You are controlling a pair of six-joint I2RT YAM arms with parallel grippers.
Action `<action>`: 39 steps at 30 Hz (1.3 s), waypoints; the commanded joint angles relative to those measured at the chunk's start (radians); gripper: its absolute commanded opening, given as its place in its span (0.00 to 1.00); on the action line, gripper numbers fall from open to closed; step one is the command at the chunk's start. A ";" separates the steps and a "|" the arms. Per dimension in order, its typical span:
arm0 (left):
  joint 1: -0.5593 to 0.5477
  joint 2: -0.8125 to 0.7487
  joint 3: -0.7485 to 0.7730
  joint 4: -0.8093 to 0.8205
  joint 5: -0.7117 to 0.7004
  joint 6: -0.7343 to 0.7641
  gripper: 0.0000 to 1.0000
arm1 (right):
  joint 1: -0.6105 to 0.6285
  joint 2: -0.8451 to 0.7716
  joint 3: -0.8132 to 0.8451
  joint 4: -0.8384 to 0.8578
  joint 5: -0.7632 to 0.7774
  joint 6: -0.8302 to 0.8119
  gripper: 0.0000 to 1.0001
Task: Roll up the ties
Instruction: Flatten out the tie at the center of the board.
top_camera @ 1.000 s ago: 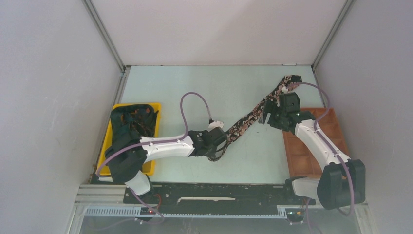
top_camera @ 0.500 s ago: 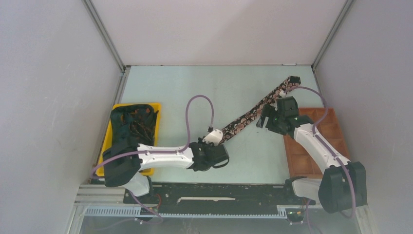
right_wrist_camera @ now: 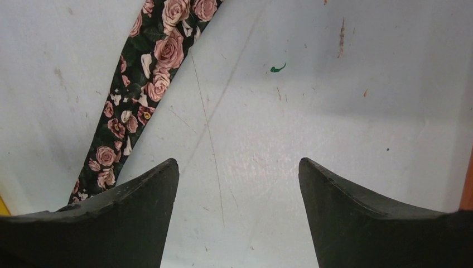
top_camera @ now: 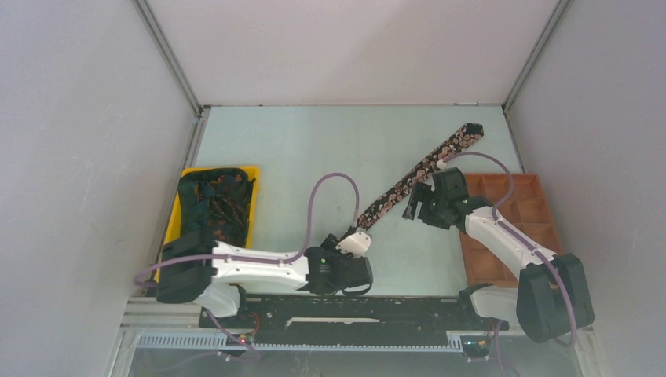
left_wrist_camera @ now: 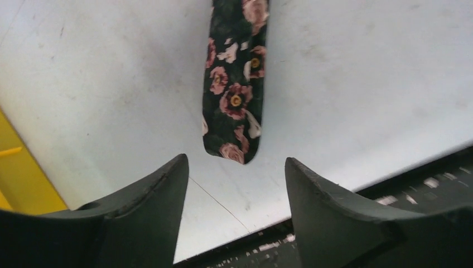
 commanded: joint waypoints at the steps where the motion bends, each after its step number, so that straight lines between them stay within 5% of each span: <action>1: 0.033 -0.146 0.068 0.051 0.115 0.104 0.73 | -0.012 -0.055 0.005 0.035 0.036 0.012 0.81; 7: 0.257 -0.167 0.109 0.125 0.315 0.091 0.70 | -0.157 -0.147 0.077 -0.008 0.029 0.011 0.76; 18: 0.302 0.210 0.301 0.253 0.603 0.092 0.45 | -0.263 0.028 0.317 -0.010 0.016 0.005 0.64; 25: 0.379 0.387 0.320 0.271 0.608 0.049 0.40 | -0.189 0.156 0.341 0.030 -0.035 0.013 0.60; 39: 0.532 0.456 0.242 0.281 0.454 0.089 0.35 | -0.146 0.275 0.341 0.090 -0.095 -0.003 0.59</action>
